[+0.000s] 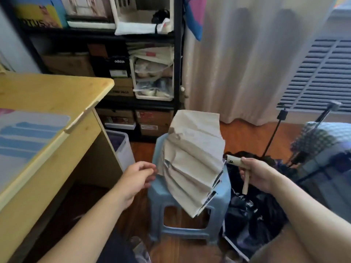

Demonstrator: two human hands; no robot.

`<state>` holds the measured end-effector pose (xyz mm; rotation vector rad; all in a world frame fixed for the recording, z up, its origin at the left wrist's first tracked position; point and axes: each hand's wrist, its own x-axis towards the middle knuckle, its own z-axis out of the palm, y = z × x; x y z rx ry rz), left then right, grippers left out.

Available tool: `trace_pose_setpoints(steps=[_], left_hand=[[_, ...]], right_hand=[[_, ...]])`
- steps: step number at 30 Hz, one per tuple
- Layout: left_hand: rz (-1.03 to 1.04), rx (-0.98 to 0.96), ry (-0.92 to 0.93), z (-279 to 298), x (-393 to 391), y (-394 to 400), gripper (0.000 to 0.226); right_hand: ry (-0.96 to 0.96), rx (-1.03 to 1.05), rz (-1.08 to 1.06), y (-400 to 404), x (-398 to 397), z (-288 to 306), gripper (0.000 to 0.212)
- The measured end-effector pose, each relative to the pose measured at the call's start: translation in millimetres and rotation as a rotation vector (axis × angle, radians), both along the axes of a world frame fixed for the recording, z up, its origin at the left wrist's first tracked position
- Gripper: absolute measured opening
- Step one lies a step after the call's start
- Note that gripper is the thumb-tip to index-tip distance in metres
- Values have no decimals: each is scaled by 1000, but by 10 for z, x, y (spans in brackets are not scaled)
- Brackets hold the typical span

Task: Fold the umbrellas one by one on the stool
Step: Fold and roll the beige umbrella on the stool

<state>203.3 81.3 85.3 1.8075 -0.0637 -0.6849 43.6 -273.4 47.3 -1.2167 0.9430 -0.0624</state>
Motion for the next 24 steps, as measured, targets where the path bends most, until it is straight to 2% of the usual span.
trace_pose_setpoints(steps=[4, 7, 10, 12, 16, 19, 21, 24], left_hand=[[115, -3, -81, -208, 104, -18, 16], [59, 12, -217, -243, 266, -161, 15], [-27, 70, -308, -283, 400, -324, 23], [-57, 30, -260, -283, 432, -429, 30], [-31, -119, -21, -266, 521, -637, 41], [74, -230, 198, -164, 601, -710, 33], [54, -268, 200, -3, 604, -711, 28], [-40, -381, 79, 349, 589, -712, 35]], right_hand=[[-112, -44, -165, -47, 209, -142, 21], [-118, -56, -183, -115, 307, -142, 24], [-33, -73, -203, -155, 394, -142, 28], [15, -80, -228, -129, 455, -91, 30], [45, -13, -326, -76, 480, 61, 27], [22, 43, -390, -45, 384, 226, 25], [-39, 98, -386, -50, 282, 296, 32], [-141, 175, -352, -33, 163, 360, 35]])
